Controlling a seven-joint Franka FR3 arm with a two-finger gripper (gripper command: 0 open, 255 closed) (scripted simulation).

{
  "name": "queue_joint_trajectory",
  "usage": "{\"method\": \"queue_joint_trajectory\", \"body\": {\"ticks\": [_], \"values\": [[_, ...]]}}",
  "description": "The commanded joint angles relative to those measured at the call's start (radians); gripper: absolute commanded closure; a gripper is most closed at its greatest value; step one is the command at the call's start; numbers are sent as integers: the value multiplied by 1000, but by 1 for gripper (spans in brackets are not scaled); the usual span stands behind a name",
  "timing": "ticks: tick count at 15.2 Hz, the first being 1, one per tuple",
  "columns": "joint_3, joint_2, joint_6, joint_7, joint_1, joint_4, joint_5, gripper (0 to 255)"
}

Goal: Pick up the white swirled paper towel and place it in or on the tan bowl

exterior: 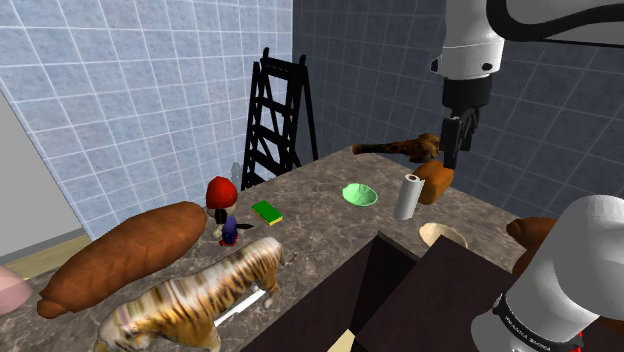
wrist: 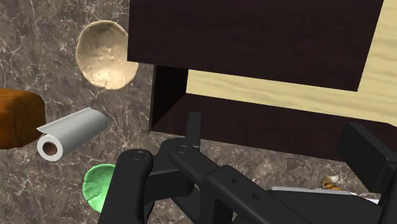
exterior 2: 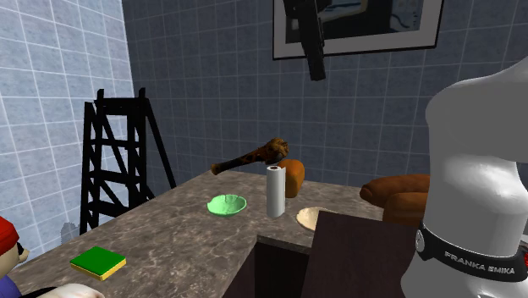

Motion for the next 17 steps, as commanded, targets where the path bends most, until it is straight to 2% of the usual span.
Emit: {"method": "queue_joint_trajectory", "body": {"ticks": [1, 9, 17], "values": [[0, 0, 0, 0, 0, 0, 0, 0], [-150, 100, 247, -133, -63, -95, -114, 0], [-301, 304, 509, -261, -112, -97, -186, 0]]}}
